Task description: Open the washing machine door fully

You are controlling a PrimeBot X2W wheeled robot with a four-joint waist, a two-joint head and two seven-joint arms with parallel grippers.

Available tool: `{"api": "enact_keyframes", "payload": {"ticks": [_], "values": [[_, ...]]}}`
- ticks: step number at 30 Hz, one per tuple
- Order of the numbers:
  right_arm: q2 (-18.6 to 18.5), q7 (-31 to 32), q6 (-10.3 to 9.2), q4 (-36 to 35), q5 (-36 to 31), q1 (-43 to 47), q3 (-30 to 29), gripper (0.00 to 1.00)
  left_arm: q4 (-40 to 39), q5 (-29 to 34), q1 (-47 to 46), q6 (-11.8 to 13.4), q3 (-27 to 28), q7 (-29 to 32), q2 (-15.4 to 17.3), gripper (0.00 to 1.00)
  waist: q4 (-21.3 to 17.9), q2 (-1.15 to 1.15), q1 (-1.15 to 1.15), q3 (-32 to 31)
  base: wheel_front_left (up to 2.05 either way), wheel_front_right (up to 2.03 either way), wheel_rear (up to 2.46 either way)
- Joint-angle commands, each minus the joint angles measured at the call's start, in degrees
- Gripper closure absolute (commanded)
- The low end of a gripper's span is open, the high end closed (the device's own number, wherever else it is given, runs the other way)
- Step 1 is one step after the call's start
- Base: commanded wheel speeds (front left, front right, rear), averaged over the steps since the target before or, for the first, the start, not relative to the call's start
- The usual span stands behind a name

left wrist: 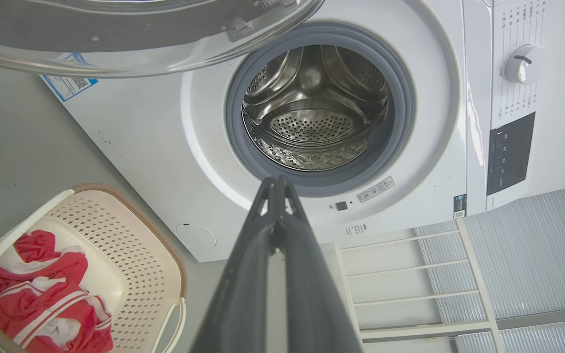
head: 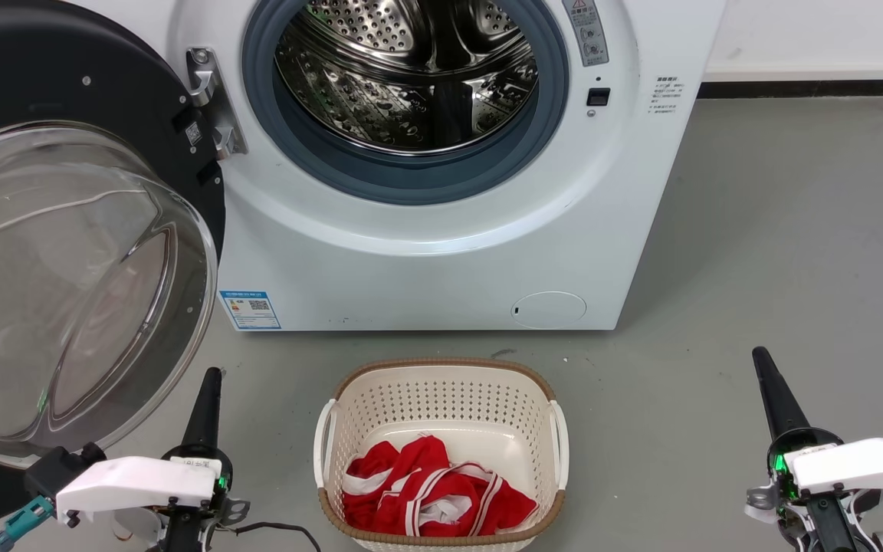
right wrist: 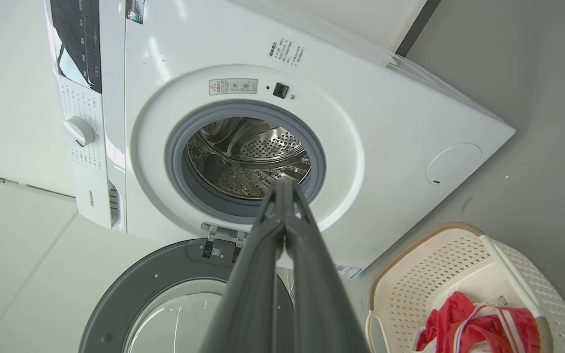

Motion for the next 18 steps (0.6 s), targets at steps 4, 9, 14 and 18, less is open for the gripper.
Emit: {"api": "enact_keyframes", "payload": {"ticks": [4,9,14,18], "values": [[-0.3,0.5,-0.01,0.2,3.0,-1.1,-0.3,1.00,0.0,-2.8,-1.2,-0.4,0.3,0.7,0.0,1.00,0.0,0.00,0.00,-0.1,0.00,0.00,0.00],[-0.3,1.0,-0.01,0.6,5.6,-1.2,-0.6,1.00,0.2,-5.3,-1.2,-0.6,0.4,1.4,-0.1,1.00,0.1,0.00,0.00,-0.3,0.00,0.00,0.00],[-0.2,1.4,-0.01,0.9,8.1,-1.4,-0.8,1.00,0.4,-7.7,-1.3,-0.7,0.6,2.0,-0.3,1.00,0.1,0.00,0.00,-0.4,0.00,0.00,0.00],[-0.2,1.7,-0.01,1.2,10.0,-1.5,-1.0,1.00,0.6,-9.6,-1.4,-0.9,0.7,2.5,-0.4,1.00,0.2,0.00,0.00,-0.5,0.00,0.00,0.00]]}}
